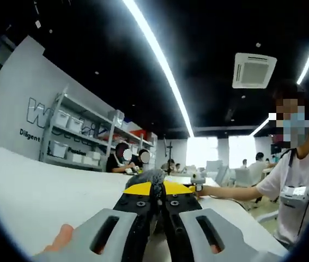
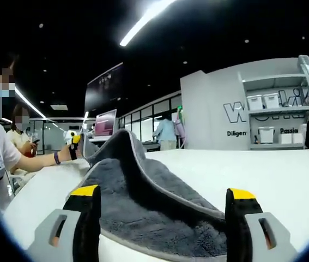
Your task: Fold the towel on the table until its edges align and the towel forms a compact rectangular stack.
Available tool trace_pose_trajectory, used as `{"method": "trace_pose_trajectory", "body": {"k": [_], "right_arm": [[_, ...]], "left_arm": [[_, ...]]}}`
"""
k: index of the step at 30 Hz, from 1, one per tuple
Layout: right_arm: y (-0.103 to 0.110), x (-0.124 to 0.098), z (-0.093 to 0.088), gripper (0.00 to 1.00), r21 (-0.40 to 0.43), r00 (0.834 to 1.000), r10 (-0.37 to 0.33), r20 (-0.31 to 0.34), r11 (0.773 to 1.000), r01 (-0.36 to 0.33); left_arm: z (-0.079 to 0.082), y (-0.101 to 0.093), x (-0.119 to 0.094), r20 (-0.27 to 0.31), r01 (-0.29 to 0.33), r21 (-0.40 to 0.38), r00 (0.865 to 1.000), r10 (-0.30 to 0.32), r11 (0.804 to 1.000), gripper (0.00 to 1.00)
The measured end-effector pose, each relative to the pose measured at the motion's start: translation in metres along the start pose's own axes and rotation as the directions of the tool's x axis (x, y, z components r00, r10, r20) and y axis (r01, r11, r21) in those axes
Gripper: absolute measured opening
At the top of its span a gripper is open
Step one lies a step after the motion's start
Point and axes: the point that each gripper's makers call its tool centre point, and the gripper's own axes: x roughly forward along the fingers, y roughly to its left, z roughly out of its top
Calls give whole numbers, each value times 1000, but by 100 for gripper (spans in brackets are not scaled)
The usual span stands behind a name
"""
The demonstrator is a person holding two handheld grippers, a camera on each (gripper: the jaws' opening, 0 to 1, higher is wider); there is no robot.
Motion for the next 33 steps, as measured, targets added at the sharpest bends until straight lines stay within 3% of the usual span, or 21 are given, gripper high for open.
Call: {"method": "trace_pose_trajectory", "body": {"k": [4,9,13,20,27,33], "right_arm": [[-4,0,1,97,3,1000,-1,1,1000,1],[-7,0,2,96,5,1000,-4,1,1000,4],[-10,0,2,96,5,1000,-5,1,1000,5],[-14,-1,3,96,8,1000,-6,2,1000,6],[1,0,0,96,6,1000,-6,2,1000,6],[0,0,0,96,9,1000,-5,2,1000,5]], "left_arm": [[3,18,-6,17,-94,-7,995,94,996,4],[5,33,-13,25,-164,-11,986,165,986,4],[8,45,-20,33,-233,3,972,233,972,4],[7,63,-29,29,-337,9,941,336,942,4],[5,85,-40,-4,-429,52,903,430,902,4],[-2,89,-43,-28,-469,64,881,472,881,4]]}}
